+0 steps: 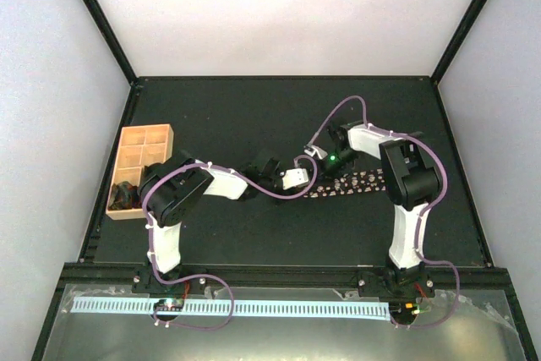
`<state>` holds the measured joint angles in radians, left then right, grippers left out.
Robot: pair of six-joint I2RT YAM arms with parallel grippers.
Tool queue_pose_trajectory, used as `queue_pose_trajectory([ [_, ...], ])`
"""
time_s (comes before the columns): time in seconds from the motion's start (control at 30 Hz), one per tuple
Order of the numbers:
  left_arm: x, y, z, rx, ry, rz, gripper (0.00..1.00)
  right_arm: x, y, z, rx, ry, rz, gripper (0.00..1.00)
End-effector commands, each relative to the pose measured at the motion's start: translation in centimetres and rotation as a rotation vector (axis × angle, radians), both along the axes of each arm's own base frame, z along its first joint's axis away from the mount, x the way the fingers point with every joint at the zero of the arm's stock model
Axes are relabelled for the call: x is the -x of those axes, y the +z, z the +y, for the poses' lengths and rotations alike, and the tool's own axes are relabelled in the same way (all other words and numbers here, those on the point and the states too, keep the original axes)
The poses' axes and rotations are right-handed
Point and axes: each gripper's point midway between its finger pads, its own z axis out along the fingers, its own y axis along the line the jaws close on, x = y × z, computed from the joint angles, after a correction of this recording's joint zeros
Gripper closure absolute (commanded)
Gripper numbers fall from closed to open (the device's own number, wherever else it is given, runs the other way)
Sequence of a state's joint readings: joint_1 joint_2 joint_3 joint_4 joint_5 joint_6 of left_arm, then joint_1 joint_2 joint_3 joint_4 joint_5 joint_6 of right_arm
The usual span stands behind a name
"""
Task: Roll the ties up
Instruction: Roll the tie at the center of the board.
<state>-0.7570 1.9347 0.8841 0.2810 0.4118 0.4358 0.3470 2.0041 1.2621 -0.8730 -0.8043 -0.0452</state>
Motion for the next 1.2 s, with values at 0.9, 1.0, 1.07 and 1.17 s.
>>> queue_pose_trajectory([
  [0.9, -1.3, 0.2, -4.7, 0.257, -0.034, 0.02, 0.2, -0.2, -5.4, -7.1, 0.272, -0.004, 0.058, 0.98],
  [1.0, -1.1, -0.9, -4.7, 0.221, -0.046, 0.027, 0.35, -0.5, -5.4, -6.8, 0.26, 0.003, 0.06, 0.98],
  [1.07, -0.9, -1.3, -3.9, 0.181, -0.035, 0.024, 0.45, -0.9, -5.1, -6.6, 0.246, -0.004, 0.052, 0.98],
  [1.17, -0.3, -1.9, -1.9, 0.117, -0.002, 0.062, 0.54, -1.6, -3.8, -6.1, 0.205, -0.014, 0.017, 0.87],
])
